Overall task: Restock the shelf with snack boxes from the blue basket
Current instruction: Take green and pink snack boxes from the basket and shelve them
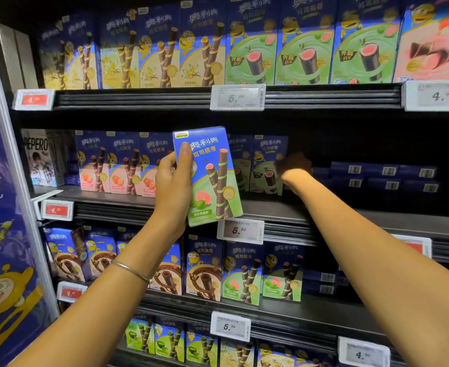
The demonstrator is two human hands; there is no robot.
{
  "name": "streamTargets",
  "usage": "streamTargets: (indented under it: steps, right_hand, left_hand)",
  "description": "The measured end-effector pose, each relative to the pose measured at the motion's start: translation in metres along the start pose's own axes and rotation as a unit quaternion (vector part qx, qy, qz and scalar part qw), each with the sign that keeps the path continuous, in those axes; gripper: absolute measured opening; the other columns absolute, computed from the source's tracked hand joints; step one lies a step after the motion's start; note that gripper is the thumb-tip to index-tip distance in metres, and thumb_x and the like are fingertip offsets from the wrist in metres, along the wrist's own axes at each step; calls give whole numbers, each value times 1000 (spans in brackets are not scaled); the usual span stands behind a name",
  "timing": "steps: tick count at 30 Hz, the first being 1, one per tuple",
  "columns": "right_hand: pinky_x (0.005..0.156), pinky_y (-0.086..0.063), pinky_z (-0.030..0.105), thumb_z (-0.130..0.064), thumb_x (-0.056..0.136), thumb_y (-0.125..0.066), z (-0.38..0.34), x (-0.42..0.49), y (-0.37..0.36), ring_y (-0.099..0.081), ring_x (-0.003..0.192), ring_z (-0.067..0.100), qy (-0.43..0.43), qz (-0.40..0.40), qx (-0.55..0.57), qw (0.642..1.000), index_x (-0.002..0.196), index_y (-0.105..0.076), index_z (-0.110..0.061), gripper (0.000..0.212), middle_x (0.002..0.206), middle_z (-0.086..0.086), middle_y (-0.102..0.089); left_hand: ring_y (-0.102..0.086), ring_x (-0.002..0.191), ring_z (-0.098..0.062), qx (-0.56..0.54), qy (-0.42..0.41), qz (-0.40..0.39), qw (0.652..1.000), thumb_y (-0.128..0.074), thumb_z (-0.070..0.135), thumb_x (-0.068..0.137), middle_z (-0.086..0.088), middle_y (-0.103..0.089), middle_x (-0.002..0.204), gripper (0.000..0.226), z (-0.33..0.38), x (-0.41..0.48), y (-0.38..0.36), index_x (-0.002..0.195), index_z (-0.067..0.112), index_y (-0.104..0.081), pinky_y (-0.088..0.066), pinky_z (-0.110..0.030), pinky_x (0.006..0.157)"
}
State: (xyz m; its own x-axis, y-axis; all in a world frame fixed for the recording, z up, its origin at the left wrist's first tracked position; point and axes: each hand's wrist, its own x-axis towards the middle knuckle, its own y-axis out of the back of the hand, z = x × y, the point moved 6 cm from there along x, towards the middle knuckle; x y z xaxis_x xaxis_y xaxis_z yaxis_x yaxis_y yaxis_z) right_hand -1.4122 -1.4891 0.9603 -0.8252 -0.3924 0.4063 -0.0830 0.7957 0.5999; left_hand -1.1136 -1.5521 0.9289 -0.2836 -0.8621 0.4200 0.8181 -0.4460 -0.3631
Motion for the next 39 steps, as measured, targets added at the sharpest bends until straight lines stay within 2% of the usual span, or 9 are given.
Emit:
streamTargets:
  steps: [5,15,19,21,25,29,33,37,39]
  right_hand:
    - [97,-54,42,-26,97,-63,0,4,-6,-64,115,38,1,-10,13,1000,120,-68,1,36,125,20,-67]
    - [100,-52,43,-25,93,-69,-3,-9,-1,-62,119,37,9,-50,-9,999,126,-63,2,43,129,20,-64]
    - [85,-51,35,-21,96,-58,-13,-39,19,-61,98,27,30,-24,113,993,116,-67,0,30,98,9,-66]
    - [85,-53,38,-31,94,-58,-24,-67,28,-63,97,23,64,-34,239,968,110,-68,-8,29,100,5,-67]
    - [71,-60,28,-55,91,-64,-49,-127,35,-72,96,9,135,-189,324,917,108,-67,-23,36,107,-5,-73]
    - [76,-64,44,-40,90,-74,-51,-152,42,-75,92,12,149,-226,311,911,111,-67,-16,33,104,-2,-76]
    - [76,-63,49,-31,92,-72,-44,-154,56,-76,90,15,148,-223,290,919,108,-67,-12,26,100,1,-77]
    - [67,-64,41,-25,92,-73,-26,-140,73,-76,83,12,121,-195,302,925,106,-69,-10,20,93,-1,-77]
    - [60,-62,34,-23,93,-72,-12,-126,84,-76,82,13,107,-172,308,930,104,-69,-10,18,95,2,-78]
  left_hand:
    - [-78,73,-6,12,-5,-7,1000,-52,46,108,13,-77,77,26,2,0,1,104,20,-52,-58,-18,55]
    - [-79,75,-6,19,-3,-12,1000,-52,47,109,14,-79,79,27,-1,0,1,104,20,-52,-58,-18,57]
    - [-79,78,-9,12,-6,-12,1000,-52,48,108,10,-79,82,29,-1,-1,-2,103,20,-53,-61,-22,62]
    - [-80,79,-10,4,0,-20,1000,-52,49,108,11,-80,82,28,0,-3,-6,107,21,-53,-62,-22,61]
    - [-80,82,-13,2,-10,-25,1000,-54,49,107,7,-80,87,28,0,-6,-19,111,21,-55,-64,-27,67]
    - [-77,84,-16,-9,-26,-24,999,-56,45,108,-2,-72,93,28,-2,-12,-33,110,16,-56,-64,-34,74]
    - [-77,105,-32,-34,-8,-36,999,-50,51,107,-20,-75,117,62,-5,-16,-41,133,-5,-52,-64,-46,90]
    - [-77,80,-4,25,-43,1,999,-56,33,110,9,-79,89,28,-7,-9,-33,121,7,-54,-60,-24,65]
    - [-74,74,2,48,-56,20,997,-58,29,109,13,-75,83,20,-8,-5,-27,118,11,-55,-58,-21,63]
